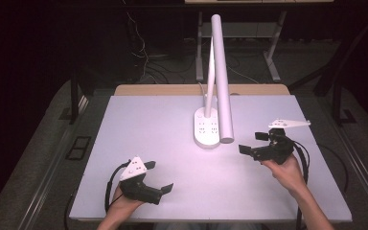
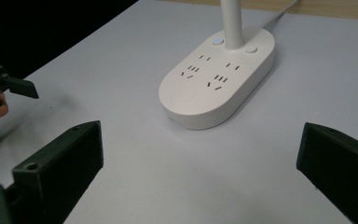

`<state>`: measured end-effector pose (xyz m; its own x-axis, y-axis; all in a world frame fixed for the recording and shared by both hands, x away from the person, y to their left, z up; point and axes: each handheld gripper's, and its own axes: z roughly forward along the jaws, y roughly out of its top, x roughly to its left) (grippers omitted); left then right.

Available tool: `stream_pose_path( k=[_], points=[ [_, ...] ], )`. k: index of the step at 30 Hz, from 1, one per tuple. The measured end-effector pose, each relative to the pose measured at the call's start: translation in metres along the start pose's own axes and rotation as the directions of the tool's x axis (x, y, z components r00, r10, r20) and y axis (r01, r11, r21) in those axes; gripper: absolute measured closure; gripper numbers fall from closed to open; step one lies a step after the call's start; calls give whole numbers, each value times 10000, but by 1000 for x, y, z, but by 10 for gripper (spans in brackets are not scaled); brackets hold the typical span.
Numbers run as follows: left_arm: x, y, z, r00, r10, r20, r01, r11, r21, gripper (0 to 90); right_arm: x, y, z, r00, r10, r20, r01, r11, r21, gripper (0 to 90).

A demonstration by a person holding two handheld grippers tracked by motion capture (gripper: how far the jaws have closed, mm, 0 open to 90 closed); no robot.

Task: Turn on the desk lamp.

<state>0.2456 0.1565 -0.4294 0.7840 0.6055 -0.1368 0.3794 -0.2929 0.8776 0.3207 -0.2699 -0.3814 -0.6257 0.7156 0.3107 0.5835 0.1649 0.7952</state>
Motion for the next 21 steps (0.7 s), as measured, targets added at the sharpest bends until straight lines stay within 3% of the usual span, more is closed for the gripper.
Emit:
stream_pose_path(
  k=[9, 21],
  points=[
    [0, 0, 0, 10000, -58, 0, 58, 10000, -38, 0, 11, -30, -21, 10000, 29, -35, -31, 9995, -322, 1],
    [0, 0, 0, 10000, -92, -14, 92, 9999, -61, 0, 22, -64, -32, 9999, -89, 104, 93, 9991, -407, 1]
  ],
)
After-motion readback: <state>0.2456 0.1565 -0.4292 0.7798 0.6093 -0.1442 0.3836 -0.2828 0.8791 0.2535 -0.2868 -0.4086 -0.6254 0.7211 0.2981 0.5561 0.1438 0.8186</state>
